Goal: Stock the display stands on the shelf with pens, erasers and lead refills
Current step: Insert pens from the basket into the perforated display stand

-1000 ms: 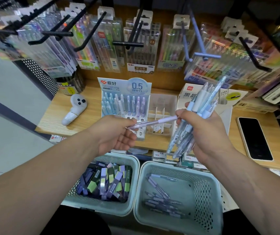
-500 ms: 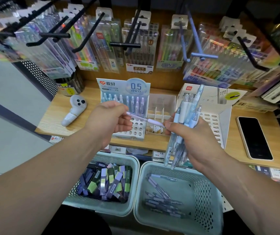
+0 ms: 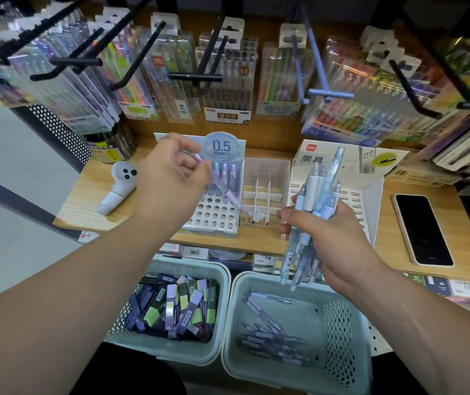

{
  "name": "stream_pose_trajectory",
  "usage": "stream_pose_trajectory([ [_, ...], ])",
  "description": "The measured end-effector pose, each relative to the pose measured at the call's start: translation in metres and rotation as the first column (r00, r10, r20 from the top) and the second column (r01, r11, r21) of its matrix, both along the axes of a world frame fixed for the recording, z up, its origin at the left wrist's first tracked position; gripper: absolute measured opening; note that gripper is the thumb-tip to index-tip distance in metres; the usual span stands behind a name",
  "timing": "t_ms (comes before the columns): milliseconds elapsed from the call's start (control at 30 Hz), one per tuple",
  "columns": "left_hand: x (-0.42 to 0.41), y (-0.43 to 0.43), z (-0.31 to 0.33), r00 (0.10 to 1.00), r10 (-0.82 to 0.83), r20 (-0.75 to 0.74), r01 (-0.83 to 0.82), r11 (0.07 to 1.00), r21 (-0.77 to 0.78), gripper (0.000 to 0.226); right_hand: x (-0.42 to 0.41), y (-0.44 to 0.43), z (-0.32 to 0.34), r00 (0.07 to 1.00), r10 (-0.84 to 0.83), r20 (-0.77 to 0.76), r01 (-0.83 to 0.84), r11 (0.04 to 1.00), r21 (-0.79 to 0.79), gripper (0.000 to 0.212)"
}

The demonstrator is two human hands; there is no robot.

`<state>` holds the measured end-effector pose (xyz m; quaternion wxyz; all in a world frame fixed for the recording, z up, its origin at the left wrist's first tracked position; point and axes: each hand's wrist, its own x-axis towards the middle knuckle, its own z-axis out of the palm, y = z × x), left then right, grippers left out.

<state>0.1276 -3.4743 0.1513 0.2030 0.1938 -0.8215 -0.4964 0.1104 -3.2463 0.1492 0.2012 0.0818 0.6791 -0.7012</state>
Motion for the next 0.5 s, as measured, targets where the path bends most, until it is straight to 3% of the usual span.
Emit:
stream_pose_trajectory([
  [67, 0.000, 0.005, -0.005, 0.999, -0.047, -0.027, 0.040, 0.972, -0.232, 0.018, -0.001, 0.003, -0.001, 1.000, -0.001, -0.003, 0.001, 1.000, 0.011, 0.026],
  [167, -0.003, 0.015, -0.010, 0.995, -0.095, -0.014, 0.081, 0.904, -0.419, 0.013, -0.001, 0.006, -0.001, 1.000, 0.009, 0.001, -0.009, 1.000, 0.022, 0.024],
  [500, -0.028, 0.027, -0.036, 0.985, -0.106, 0.135, 0.166, 0.799, -0.578, 0.007, -0.002, 0.011, 0.008, 1.000, 0.007, 0.000, -0.007, 1.000, -0.024, 0.026],
])
